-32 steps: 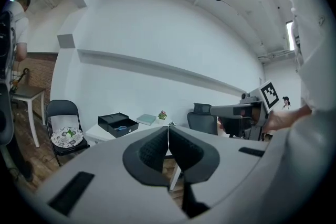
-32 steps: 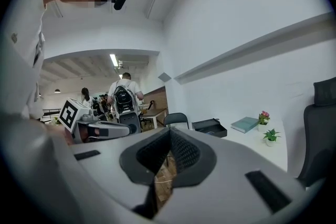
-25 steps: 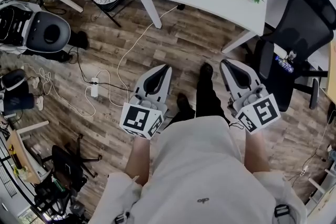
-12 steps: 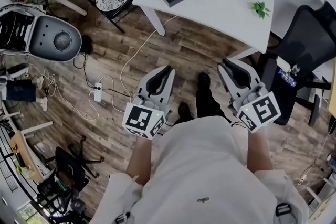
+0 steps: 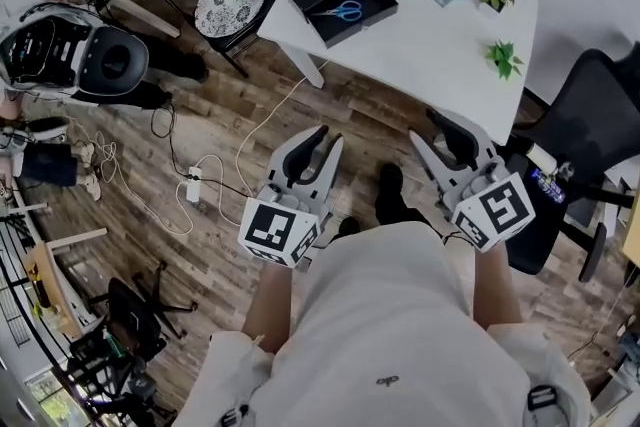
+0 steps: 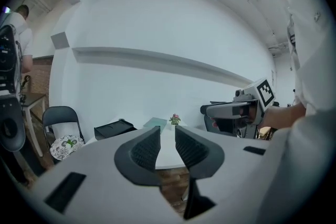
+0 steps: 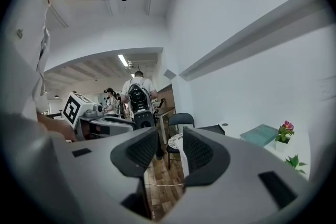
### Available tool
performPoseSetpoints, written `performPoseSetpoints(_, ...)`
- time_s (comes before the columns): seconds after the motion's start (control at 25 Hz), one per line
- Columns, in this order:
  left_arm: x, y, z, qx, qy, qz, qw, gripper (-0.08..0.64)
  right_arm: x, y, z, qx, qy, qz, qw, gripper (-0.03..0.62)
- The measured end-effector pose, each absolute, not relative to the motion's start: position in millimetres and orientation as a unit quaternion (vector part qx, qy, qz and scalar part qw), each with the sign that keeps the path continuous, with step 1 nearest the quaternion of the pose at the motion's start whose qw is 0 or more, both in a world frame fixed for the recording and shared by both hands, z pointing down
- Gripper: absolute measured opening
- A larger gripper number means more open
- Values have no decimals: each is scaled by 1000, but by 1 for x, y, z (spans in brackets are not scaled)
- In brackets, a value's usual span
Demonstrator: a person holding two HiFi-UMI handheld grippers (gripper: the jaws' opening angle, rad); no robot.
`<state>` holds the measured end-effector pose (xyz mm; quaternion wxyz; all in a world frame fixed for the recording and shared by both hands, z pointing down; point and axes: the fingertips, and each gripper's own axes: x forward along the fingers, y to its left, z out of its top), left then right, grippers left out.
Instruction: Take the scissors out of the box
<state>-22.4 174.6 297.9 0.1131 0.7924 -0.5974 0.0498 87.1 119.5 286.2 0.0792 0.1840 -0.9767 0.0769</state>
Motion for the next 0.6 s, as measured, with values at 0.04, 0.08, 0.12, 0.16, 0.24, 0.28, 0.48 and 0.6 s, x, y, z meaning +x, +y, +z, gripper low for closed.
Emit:
performPoseSetpoints(0.04,-22,167,297,791,-600,51,112,98,88,111,286,181,-977,77,78,156)
performPoseSetpoints(0.08,-22,160,296,789,-603,51,110,99,88,103,286,178,-978,78,77,156)
performPoseSetpoints(0.12,-21,152,295,787,-605,52,109,100,88,95,286,175,-978,78,76,156)
performPoseSetpoints(0.16,-20,145,295,785,-608,53,108,101,89,88,286,172,-979,79,74,158)
performPoseSetpoints(0.24,-16,132,294,781,-613,54,107,101,91,76,286,163,-981,80,73,157)
performPoseSetpoints(0.28,-13,125,293,780,-615,54,106,103,92,71,286,159,-981,80,72,158)
performPoseSetpoints(0.48,3,99,298,774,-621,56,110,104,97,48,290,136,-984,85,73,158)
performPoseSetpoints(0.6,9,89,301,771,-624,60,116,104,100,35,294,129,-985,88,74,158)
